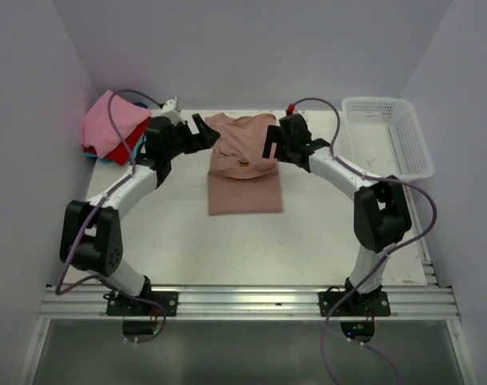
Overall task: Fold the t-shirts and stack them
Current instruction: Fold the tshirt
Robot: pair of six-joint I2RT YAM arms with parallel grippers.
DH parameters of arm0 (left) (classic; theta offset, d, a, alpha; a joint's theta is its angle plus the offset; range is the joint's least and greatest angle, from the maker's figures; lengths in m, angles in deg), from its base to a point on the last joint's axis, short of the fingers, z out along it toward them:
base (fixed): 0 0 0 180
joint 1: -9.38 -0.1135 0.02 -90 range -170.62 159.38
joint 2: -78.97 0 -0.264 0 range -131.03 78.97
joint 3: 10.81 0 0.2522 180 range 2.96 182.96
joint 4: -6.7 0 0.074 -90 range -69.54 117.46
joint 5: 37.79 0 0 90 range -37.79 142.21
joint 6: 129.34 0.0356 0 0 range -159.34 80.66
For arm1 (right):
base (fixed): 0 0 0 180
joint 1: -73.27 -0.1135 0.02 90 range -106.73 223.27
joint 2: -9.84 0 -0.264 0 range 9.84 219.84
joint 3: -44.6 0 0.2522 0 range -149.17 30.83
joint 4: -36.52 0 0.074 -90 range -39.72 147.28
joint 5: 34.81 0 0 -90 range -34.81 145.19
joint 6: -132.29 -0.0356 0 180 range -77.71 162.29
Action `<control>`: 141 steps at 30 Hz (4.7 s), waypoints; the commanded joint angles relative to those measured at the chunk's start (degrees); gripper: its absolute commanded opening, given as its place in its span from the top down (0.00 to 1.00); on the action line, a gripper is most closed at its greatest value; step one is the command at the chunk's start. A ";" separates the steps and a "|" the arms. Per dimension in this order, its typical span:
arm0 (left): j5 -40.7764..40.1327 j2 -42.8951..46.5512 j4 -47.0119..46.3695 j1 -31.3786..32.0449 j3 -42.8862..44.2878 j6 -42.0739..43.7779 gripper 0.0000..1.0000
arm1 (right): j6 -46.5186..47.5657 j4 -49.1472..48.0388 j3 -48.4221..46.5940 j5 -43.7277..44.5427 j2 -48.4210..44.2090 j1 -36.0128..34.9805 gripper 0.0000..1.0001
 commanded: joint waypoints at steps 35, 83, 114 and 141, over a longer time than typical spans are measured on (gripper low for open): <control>34.84 -21.17 1.32 3.31 7.24 -2.29 1.00 | -3.70 -0.88 -4.04 -21.58 7.54 -0.43 1.00; 20.39 -27.18 7.69 2.17 27.05 3.18 1.00 | -0.28 -6.43 28.92 -18.76 -25.51 -0.43 1.00; 20.73 -0.41 -9.29 1.03 -31.87 -5.96 0.28 | -1.85 -12.13 34.20 -18.06 -14.54 -0.17 0.55; 20.38 -12.55 -15.45 -1.00 -34.42 -5.18 0.96 | -2.38 -11.25 34.81 -13.31 -10.32 -0.17 1.00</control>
